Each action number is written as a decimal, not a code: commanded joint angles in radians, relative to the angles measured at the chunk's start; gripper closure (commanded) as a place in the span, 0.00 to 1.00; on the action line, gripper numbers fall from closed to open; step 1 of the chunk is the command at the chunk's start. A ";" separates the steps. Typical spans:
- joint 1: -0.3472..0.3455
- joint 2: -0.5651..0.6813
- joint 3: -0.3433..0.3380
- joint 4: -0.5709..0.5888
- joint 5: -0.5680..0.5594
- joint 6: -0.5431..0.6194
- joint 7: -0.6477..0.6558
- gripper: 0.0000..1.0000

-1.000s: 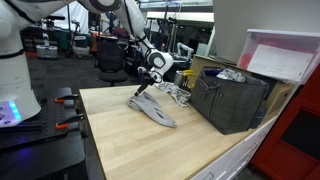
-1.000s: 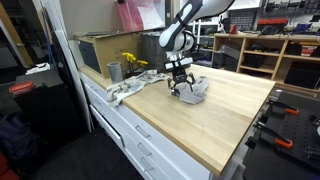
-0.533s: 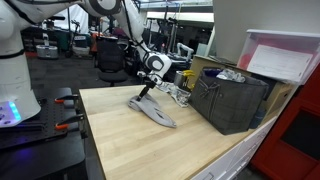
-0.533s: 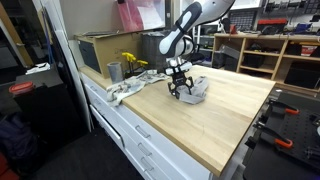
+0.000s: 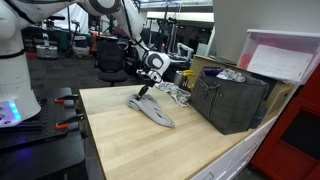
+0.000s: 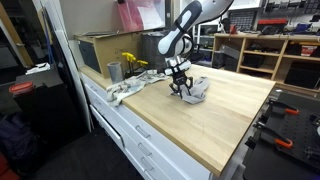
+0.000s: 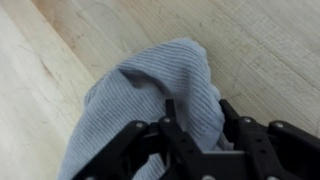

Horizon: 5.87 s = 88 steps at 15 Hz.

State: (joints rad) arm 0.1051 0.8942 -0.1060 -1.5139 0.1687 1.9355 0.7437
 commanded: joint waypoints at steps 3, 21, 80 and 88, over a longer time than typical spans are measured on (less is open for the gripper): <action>0.036 -0.091 -0.039 -0.053 -0.086 -0.136 0.116 0.03; 0.063 -0.098 -0.022 -0.072 -0.189 -0.309 0.325 0.73; -0.340 -0.334 -0.034 -0.464 0.110 0.116 0.109 0.00; -0.398 -0.315 -0.029 -0.526 0.289 0.063 -0.430 0.00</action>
State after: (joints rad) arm -0.2566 0.5855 -0.1504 -2.0141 0.4104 2.0253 0.4823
